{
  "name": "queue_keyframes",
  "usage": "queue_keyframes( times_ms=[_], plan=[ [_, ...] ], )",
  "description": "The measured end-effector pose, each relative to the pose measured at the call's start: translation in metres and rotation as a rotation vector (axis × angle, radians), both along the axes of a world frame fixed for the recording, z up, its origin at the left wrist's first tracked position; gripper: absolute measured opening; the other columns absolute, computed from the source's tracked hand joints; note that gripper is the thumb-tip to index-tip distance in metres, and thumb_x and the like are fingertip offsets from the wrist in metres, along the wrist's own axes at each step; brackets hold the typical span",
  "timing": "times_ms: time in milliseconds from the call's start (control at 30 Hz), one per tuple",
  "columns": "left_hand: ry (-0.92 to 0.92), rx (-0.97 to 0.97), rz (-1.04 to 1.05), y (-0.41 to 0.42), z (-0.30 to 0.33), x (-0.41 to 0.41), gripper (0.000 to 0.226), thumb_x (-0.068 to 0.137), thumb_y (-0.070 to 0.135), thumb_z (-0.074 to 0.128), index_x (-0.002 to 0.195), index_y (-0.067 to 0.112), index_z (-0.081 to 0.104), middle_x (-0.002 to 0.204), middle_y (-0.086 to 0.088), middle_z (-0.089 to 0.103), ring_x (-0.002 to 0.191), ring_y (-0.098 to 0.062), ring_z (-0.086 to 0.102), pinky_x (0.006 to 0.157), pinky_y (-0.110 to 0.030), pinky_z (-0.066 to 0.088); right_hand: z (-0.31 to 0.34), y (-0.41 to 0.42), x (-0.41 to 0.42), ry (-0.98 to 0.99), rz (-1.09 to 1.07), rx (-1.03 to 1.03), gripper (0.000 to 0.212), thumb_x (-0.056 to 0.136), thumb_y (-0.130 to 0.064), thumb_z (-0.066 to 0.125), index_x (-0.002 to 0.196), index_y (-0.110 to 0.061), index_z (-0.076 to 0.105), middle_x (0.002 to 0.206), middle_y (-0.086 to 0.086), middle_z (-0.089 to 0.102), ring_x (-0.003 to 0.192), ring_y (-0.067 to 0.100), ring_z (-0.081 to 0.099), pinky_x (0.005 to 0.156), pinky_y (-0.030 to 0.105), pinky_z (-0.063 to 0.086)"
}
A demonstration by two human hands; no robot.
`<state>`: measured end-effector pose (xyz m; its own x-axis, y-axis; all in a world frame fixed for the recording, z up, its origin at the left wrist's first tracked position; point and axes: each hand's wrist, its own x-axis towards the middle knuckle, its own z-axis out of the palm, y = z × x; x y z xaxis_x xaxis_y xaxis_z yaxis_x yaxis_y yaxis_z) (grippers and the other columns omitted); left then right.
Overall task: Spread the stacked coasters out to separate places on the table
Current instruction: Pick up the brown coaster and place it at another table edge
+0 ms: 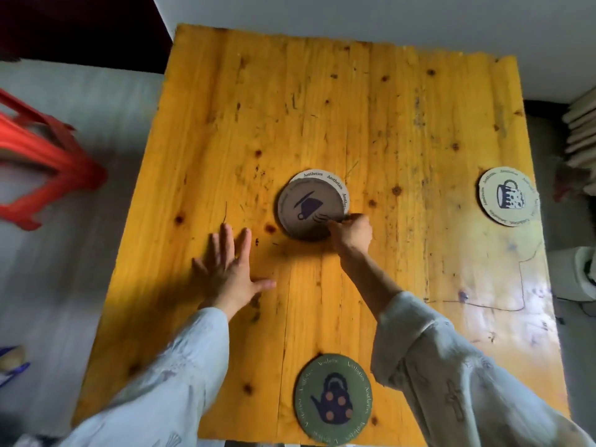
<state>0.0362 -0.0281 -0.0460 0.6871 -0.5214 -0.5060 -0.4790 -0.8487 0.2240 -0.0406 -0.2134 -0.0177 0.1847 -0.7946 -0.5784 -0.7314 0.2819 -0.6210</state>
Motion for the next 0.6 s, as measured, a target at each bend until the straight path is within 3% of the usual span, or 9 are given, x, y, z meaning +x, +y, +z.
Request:
queue_keyframes(
  times_ms=[133,200,267,300,367,433,500,600],
  plan=[
    [0.029,0.008,0.008,0.001,0.0,0.003,0.111,0.068,0.057,0.064,0.139,0.035,-0.019,0.148,-0.003,-0.035,0.136,-0.029,-0.031,0.106,-0.066,-0.009,-0.002,0.001,0.014,0.014,-0.119,0.038,0.032,0.081,-0.015,0.06,0.109,-0.001,0.055,0.113,0.018,0.063,0.097,0.031,0.062,0.083,0.042,0.056],
    [0.041,0.01,0.003,0.001,0.001,0.004,0.11,0.069,0.056,0.064,0.139,0.034,-0.018,0.149,-0.004,-0.035,0.136,-0.029,-0.03,0.106,-0.065,-0.009,-0.002,0.005,0.016,-0.019,-0.162,0.048,0.008,0.082,-0.015,0.058,0.085,-0.009,0.06,0.096,0.013,0.065,0.074,0.023,0.061,0.065,0.033,0.053],
    [0.057,-0.016,0.01,0.004,0.003,0.007,0.106,0.071,0.051,0.065,0.14,0.035,-0.013,0.15,-0.003,-0.032,0.137,-0.029,-0.029,0.107,-0.064,-0.009,-0.001,0.008,0.016,-0.045,-0.219,0.087,0.018,0.083,-0.014,0.057,0.065,-0.014,0.052,0.083,0.01,0.059,0.06,0.015,0.053,0.053,0.03,0.045],
    [0.069,-0.038,0.013,0.007,0.005,0.011,0.101,0.074,0.047,0.065,0.142,0.034,-0.008,0.152,-0.002,-0.029,0.138,-0.028,-0.027,0.108,-0.063,-0.008,0.003,0.01,0.016,-0.055,-0.236,0.103,0.016,0.083,-0.013,0.058,0.067,-0.011,0.054,0.082,0.009,0.059,0.062,0.017,0.055,0.053,0.03,0.047],
    [0.134,-0.113,0.05,0.015,0.01,0.016,0.083,0.08,0.038,0.062,0.143,0.029,0.01,0.156,0.0,-0.016,0.142,-0.026,-0.017,0.113,-0.06,-0.003,0.012,0.015,0.013,-0.08,-0.253,0.113,0.009,0.082,-0.009,0.059,0.085,-0.002,0.064,0.086,0.012,0.063,0.079,0.024,0.063,0.071,0.035,0.057],
    [0.268,-0.22,0.174,0.024,0.019,0.015,0.063,0.085,0.032,0.057,0.14,0.022,0.027,0.157,-0.002,0.006,0.143,-0.027,0.006,0.116,-0.051,0.015,0.024,0.018,0.008,-0.103,-0.252,0.106,0.015,0.081,-0.003,0.059,0.093,-0.001,0.066,0.094,0.016,0.068,0.091,0.029,0.066,0.085,0.043,0.057],
    [0.349,-0.303,0.284,0.034,0.031,0.008,0.053,0.087,0.028,0.054,0.136,0.019,0.034,0.15,-0.007,0.029,0.136,-0.027,0.029,0.108,-0.04,0.03,0.039,0.019,0.003,-0.124,-0.208,0.09,0.014,0.08,0.001,0.058,0.091,-0.003,0.065,0.099,0.019,0.069,0.095,0.031,0.066,0.087,0.047,0.057],
    [0.362,-0.37,0.324,0.054,0.057,-0.007,0.046,0.089,0.024,0.052,0.132,0.018,0.04,0.141,-0.009,0.043,0.128,-0.026,0.04,0.102,-0.034,0.035,0.075,0.029,0.001,-0.174,0.004,0.022,0.017,0.078,0.002,0.057,0.092,-0.003,0.065,0.1,0.02,0.068,0.095,0.031,0.066,0.085,0.045,0.056]
  ],
)
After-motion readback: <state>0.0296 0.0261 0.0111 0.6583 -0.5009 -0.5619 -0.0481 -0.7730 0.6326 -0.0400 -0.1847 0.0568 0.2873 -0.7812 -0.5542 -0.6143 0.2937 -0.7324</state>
